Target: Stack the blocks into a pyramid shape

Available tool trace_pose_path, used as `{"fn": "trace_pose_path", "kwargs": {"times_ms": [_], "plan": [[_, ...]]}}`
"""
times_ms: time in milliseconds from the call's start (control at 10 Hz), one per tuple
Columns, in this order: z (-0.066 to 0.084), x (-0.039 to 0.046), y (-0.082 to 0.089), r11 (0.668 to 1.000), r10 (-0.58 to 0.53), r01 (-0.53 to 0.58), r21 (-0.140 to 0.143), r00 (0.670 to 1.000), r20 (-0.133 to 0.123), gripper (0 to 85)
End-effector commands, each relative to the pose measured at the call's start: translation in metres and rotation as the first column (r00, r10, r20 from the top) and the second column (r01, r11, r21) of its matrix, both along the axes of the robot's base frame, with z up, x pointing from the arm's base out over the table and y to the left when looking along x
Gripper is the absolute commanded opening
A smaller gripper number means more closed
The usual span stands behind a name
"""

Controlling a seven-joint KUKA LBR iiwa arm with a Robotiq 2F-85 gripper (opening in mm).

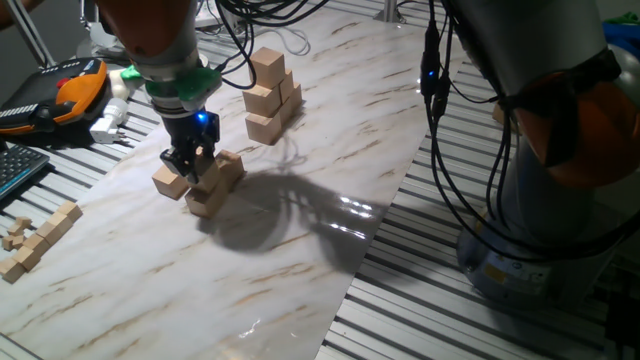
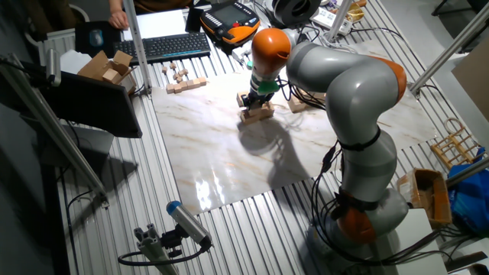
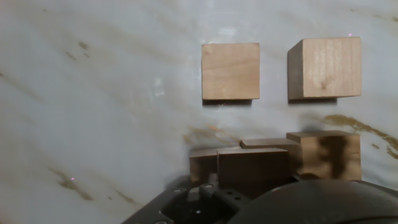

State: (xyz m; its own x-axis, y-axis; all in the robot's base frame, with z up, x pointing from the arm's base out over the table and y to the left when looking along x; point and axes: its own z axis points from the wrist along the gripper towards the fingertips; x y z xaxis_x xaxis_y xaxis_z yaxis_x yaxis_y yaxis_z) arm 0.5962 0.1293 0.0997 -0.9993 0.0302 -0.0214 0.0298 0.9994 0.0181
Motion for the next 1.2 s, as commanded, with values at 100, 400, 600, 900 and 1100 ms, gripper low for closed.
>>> {"fn": "trace_pose_path", "kwargs": {"times_ms": [100, 400, 600, 900, 1100], "plan": [[0.0, 0.0003, 0.0, 1.0, -0.005, 0.005, 0.001, 1.0, 0.001, 68.0], [0.007, 0.0059, 0.003, 1.0, -0.003, 0.003, 0.004, 1.0, -0.005, 68.0], [0.016, 0.0143, 0.011, 1.0, -0.017, 0.017, -0.011, 1.0, -0.002, 85.0], [0.017, 0.0243, 0.019, 1.0, -0.023, 0.023, -0.018, 1.0, 0.012, 85.0], [0.021, 0.0338, 0.031, 0.999, -0.029, 0.029, -0.018, 1.0, 0.003, 85.0]]}}
